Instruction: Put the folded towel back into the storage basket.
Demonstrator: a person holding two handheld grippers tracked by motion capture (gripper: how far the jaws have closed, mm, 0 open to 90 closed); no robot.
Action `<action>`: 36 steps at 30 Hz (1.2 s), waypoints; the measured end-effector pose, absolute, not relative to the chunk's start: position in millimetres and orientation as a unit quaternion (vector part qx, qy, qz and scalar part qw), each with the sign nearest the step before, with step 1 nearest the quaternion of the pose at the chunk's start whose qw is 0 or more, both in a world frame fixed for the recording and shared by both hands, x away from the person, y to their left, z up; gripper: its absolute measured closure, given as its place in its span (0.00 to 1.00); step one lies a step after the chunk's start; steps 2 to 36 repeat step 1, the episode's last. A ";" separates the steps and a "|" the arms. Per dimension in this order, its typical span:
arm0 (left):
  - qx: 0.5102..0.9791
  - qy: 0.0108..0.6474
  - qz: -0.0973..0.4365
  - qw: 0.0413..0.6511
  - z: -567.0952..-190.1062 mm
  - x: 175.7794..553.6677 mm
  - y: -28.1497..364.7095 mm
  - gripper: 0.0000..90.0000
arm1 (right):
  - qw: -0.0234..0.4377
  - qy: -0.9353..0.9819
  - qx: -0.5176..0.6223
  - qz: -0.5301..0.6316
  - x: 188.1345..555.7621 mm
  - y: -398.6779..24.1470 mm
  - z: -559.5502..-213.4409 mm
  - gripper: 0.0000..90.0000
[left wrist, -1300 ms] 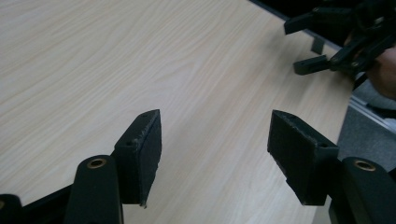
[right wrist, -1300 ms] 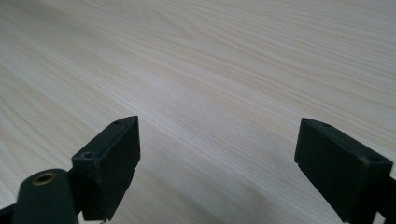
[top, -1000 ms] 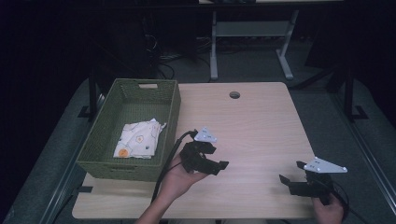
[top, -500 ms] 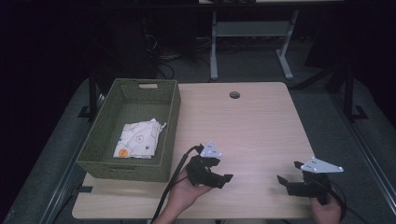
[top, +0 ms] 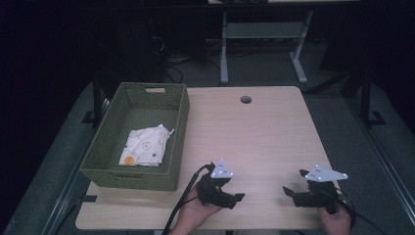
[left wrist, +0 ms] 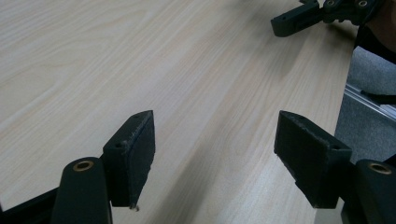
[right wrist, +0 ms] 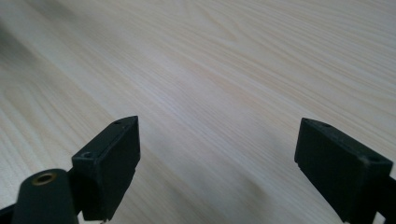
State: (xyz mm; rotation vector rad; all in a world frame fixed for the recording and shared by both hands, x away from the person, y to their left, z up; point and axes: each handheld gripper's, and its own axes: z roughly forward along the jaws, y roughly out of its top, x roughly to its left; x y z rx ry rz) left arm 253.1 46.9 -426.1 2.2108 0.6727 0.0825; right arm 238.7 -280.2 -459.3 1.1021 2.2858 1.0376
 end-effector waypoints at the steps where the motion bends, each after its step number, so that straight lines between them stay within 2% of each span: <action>1: 0.875 0.265 0.040 0.403 -426.5 253.1 46.5 0.33 | 0.197 0.820 0.390 0.370 239.2 -277.6 -459.8 0.15; 36: 0.875 0.265 0.040 0.403 -426.5 253.1 46.5 0.33 | 0.197 0.820 0.390 0.370 239.2 -277.6 -459.8 0.15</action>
